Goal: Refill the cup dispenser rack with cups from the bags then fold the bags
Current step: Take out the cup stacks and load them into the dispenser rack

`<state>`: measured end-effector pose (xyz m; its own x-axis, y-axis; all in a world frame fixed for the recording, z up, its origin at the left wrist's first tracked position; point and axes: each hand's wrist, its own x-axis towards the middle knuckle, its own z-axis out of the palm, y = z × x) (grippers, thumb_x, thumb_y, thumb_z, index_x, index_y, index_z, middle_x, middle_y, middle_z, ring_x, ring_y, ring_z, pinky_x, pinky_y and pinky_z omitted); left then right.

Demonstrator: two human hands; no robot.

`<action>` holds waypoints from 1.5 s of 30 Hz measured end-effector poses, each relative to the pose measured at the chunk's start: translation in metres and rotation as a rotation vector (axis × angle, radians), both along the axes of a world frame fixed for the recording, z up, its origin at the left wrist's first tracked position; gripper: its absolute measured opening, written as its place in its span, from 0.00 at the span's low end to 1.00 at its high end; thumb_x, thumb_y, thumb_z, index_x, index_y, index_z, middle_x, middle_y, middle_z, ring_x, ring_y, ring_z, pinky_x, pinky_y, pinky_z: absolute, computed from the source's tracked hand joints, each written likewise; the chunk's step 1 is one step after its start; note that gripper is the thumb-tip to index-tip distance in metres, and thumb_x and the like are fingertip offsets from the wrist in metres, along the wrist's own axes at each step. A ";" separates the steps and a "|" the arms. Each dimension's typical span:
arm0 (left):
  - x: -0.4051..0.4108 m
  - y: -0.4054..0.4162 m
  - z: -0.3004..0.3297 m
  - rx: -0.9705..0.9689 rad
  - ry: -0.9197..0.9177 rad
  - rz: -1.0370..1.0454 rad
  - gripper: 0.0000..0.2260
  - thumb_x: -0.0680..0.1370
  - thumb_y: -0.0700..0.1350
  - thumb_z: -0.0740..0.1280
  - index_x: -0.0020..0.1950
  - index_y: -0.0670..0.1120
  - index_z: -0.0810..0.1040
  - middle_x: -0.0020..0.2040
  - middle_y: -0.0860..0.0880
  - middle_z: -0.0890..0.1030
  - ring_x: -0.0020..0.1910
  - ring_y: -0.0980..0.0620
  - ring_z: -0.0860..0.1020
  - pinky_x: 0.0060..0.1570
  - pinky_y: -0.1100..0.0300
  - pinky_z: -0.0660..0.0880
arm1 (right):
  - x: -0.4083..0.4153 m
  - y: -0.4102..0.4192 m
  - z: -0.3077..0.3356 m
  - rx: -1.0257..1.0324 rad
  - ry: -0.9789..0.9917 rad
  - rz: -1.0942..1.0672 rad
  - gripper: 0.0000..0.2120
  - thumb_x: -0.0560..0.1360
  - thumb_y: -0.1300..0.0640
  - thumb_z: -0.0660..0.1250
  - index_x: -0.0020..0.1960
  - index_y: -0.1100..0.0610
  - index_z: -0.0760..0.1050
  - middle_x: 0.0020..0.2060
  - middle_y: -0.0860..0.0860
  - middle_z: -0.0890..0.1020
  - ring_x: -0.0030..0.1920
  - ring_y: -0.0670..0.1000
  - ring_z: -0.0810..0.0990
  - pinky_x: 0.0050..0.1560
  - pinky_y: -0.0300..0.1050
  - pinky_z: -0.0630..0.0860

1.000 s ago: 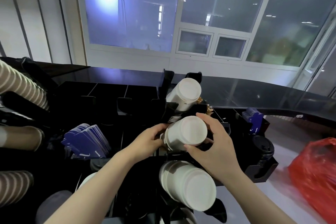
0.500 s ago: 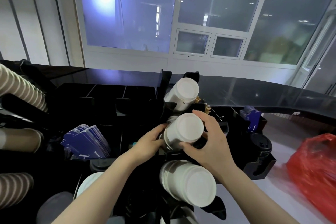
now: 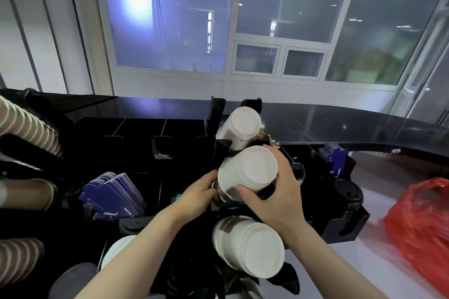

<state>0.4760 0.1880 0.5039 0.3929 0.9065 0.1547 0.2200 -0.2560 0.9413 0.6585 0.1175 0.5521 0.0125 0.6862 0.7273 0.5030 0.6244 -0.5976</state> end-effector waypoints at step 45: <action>-0.012 -0.228 -0.006 0.231 -0.091 0.322 0.28 0.78 0.35 0.62 0.65 0.68 0.68 0.67 0.67 0.71 0.69 0.66 0.65 0.69 0.61 0.61 | 0.040 -0.209 -0.051 -0.328 -0.093 0.033 0.37 0.64 0.52 0.78 0.65 0.35 0.61 0.63 0.34 0.68 0.64 0.36 0.67 0.59 0.31 0.68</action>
